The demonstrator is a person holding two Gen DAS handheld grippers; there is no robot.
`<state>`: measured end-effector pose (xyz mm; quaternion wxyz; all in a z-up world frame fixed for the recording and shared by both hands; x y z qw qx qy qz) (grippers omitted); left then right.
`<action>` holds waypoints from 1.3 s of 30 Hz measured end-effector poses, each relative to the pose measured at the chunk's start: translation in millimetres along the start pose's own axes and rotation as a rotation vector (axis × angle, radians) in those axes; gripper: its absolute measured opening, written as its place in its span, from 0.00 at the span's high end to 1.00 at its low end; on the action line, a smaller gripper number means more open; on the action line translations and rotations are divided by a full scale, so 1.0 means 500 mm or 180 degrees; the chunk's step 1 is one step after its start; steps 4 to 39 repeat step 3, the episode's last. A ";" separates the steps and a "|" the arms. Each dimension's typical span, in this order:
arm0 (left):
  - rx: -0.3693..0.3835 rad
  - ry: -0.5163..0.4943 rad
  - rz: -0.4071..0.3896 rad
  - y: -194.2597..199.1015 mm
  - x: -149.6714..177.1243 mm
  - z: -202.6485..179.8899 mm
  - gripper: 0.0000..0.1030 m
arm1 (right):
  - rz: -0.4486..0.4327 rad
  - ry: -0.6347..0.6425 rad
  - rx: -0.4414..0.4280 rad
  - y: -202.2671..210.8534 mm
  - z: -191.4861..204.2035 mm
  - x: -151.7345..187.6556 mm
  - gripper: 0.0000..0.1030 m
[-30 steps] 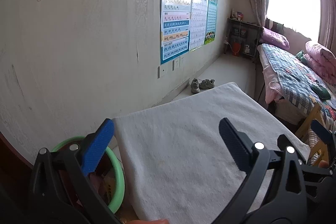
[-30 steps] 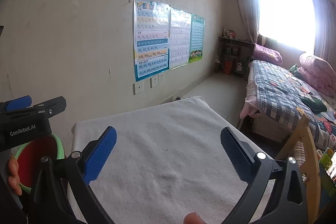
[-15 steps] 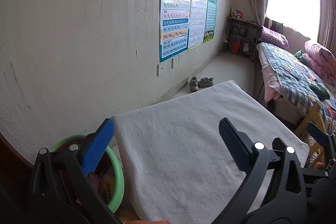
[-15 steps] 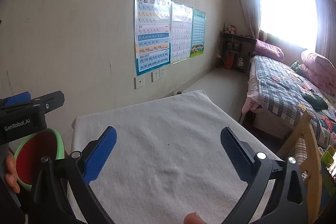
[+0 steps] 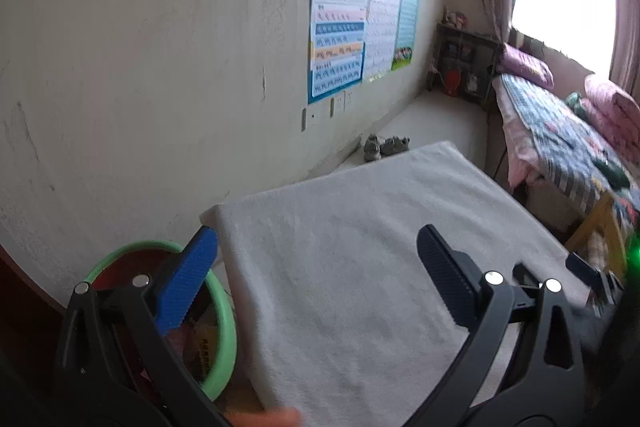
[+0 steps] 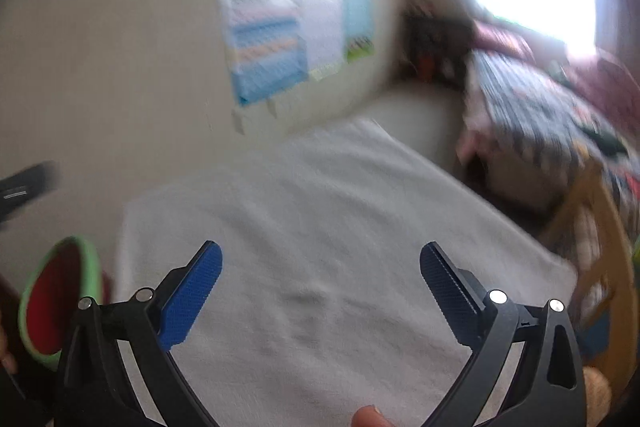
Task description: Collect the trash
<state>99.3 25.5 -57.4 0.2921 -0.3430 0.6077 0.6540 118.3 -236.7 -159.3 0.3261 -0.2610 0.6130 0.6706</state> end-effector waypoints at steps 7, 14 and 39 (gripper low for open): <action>-0.0051 -0.0159 0.0031 -0.003 0.022 0.015 0.05 | 0.0208 -0.0132 0.0401 -0.091 -0.096 0.014 0.07; -0.0051 -0.0159 0.0031 -0.003 0.022 0.015 0.05 | 0.0208 -0.0132 0.0401 -0.091 -0.096 0.014 0.07; -0.0051 -0.0159 0.0031 -0.003 0.022 0.015 0.05 | 0.0208 -0.0132 0.0401 -0.091 -0.096 0.014 0.07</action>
Point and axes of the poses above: each gripper's, at about its wrist camera, not at the fingertips, and y roughly against the way its jaws point, z to its left, x to its underside, the point moved 10 cm from there along -y, roughly the way its jaws point, and after that the axes turned 5 degrees about -x, right-handed, at the moved point
